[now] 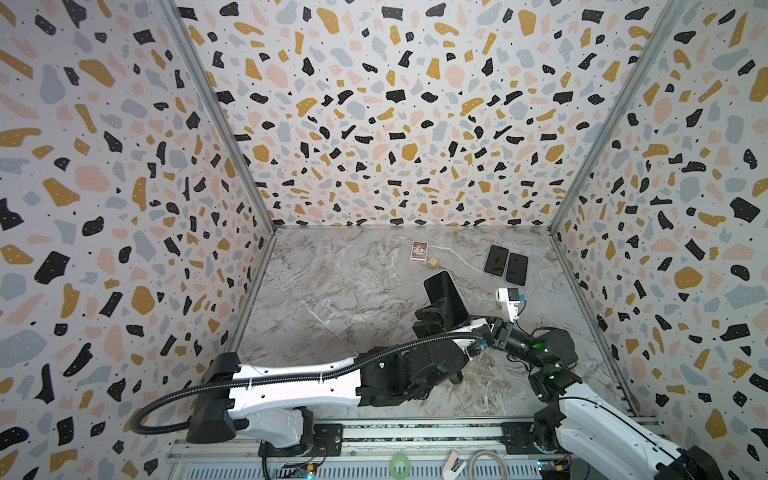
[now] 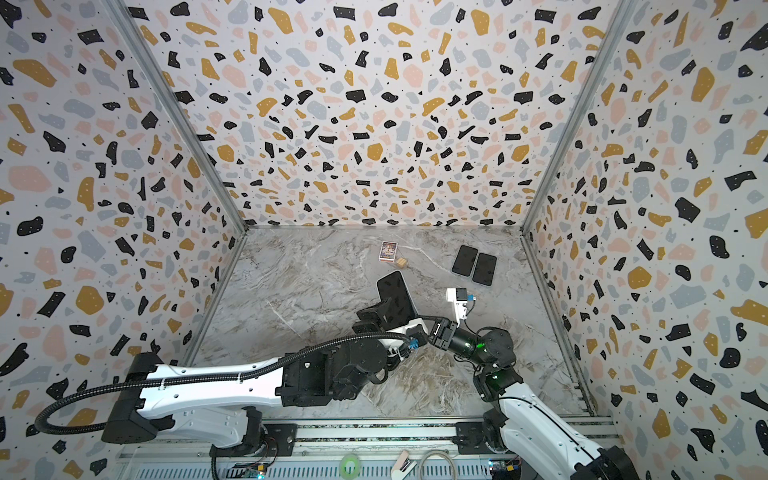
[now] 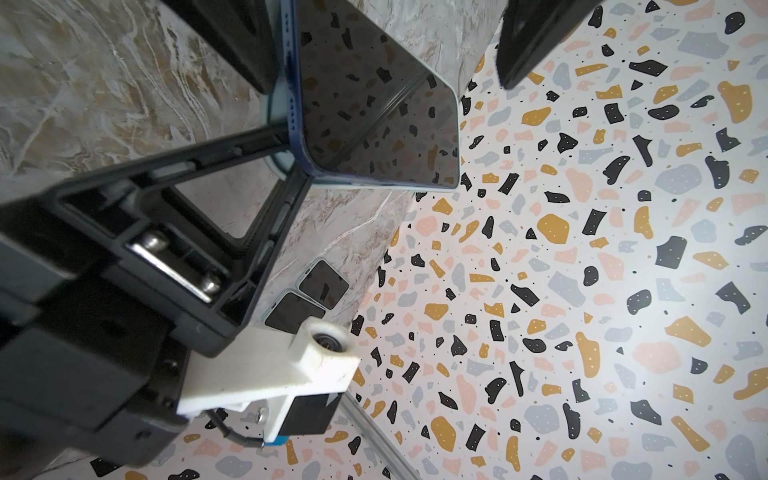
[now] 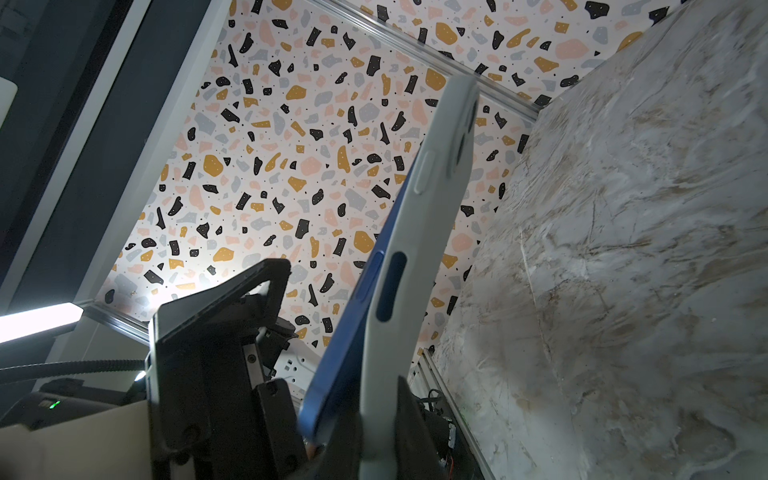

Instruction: Take the phone out of the phone case

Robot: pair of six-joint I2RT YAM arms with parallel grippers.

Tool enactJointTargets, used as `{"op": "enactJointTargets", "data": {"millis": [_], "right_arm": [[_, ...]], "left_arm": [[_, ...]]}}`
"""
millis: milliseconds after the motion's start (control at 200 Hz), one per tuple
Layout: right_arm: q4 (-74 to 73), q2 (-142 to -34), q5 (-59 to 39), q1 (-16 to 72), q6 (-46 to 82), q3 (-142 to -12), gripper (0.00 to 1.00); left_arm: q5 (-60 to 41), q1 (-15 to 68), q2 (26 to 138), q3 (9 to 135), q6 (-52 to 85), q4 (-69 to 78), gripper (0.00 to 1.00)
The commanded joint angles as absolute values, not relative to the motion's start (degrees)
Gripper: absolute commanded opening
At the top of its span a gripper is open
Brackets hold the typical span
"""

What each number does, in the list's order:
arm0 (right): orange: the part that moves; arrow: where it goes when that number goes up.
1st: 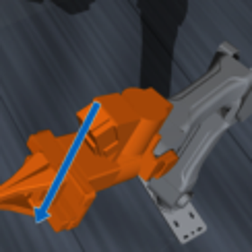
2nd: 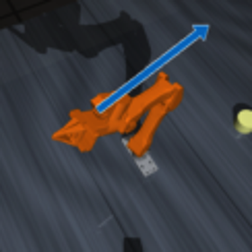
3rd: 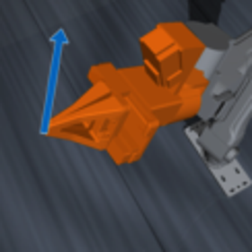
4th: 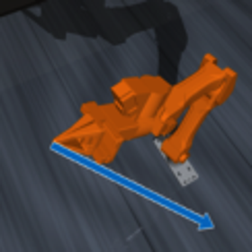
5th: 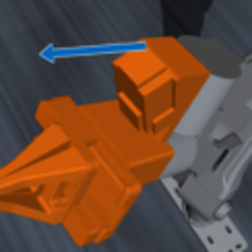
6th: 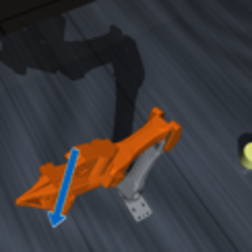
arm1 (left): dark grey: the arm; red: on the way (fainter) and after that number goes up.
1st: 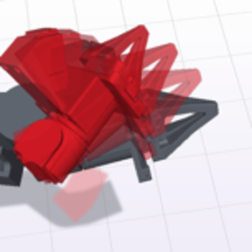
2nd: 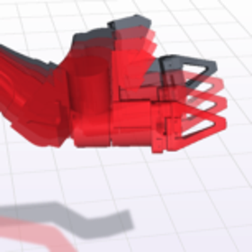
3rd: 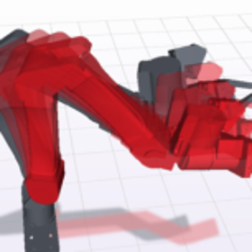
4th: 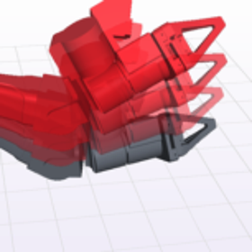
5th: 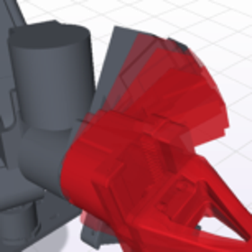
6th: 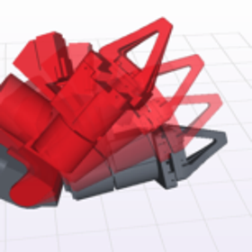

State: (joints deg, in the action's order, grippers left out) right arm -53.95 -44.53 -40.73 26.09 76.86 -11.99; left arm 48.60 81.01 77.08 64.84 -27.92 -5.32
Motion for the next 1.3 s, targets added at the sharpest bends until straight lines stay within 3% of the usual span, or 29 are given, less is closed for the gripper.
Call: {"op": "enactJointTargets", "data": {"millis": [0,976,1291], "right_arm": [[-57.9,-43.0,-40.9,25.8,75.8,-13.6,0.0],[-58.2,-43.3,-40.8,26.0,75.9,-13.3,0.0],[-58.2,-43.4,-40.8,26.0,75.8,-13.6,0.0]], "left_arm": [[49.6,80.3,78.0,67.1,-28.7,-3.3,0.84],[49.4,76.8,80.9,68.5,-33.3,-1.2,0.73],[49.0,76.5,81.6,68.9,-33.9,-0.7,0.59]]}}
